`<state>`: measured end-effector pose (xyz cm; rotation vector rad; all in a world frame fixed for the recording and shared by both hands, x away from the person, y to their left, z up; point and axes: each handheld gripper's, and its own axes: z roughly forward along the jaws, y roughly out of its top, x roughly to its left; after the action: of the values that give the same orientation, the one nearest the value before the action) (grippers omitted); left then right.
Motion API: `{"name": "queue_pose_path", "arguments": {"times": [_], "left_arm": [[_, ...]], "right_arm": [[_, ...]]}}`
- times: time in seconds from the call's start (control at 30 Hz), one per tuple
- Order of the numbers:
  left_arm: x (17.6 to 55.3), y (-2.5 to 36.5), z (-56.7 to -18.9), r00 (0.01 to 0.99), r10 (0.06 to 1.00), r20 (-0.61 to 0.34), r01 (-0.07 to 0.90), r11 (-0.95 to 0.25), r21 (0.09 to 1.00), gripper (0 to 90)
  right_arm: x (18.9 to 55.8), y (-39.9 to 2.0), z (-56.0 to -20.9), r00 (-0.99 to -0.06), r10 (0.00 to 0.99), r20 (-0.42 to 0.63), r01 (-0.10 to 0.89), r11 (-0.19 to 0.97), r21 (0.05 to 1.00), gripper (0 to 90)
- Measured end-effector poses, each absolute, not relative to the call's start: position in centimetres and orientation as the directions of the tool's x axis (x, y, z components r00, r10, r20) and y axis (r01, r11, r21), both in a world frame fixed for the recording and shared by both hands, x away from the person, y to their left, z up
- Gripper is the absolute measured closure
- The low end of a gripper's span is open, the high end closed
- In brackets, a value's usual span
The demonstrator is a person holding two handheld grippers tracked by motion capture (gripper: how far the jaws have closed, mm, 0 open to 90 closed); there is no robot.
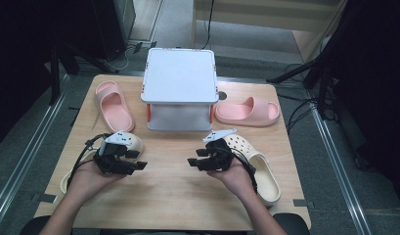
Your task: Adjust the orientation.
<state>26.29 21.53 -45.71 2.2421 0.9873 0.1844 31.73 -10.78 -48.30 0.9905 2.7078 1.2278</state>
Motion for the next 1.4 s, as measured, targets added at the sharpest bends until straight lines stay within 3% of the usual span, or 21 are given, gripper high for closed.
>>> {"name": "queue_pose_path", "arguments": {"times": [0.27, 0.83, 1.1, 1.27, 1.4], "left_arm": [[24.7, 23.6, -45.1, 0.662, 0.734, -0.152, 0.63, -0.434, 0.644, 47.0], [21.7, 28.4, -44.5, 0.558, 0.817, -0.145, 0.676, -0.346, 0.651, 49.0], [22.0, 29.9, -46.2, 0.492, 0.853, -0.172, 0.726, -0.293, 0.622, 50.7], [23.1, 29.4, -48.0, 0.492, 0.851, -0.185, 0.751, -0.307, 0.585, 56.7], [23.9, 29.2, -48.5, 0.515, 0.832, -0.208, 0.744, -0.314, 0.59, 71.5]], "right_arm": [[32.7, -9.5, -48.2, -0.812, 0.52, 0.265, 0.546, 0.514, 0.662, 53.4], [33.5, -8.1, -47.9, -0.837, 0.486, 0.25, 0.502, 0.503, 0.703, 51.3], [33.6, -7.7, -48.0, -0.842, 0.481, 0.245, 0.497, 0.512, 0.701, 51.0], [33.5, -7.6, -48.0, -0.843, 0.481, 0.24, 0.493, 0.515, 0.701, 50.9], [33.6, -7.6, -48.0, -0.843, 0.482, 0.239, 0.494, 0.517, 0.699, 50.9]]}}
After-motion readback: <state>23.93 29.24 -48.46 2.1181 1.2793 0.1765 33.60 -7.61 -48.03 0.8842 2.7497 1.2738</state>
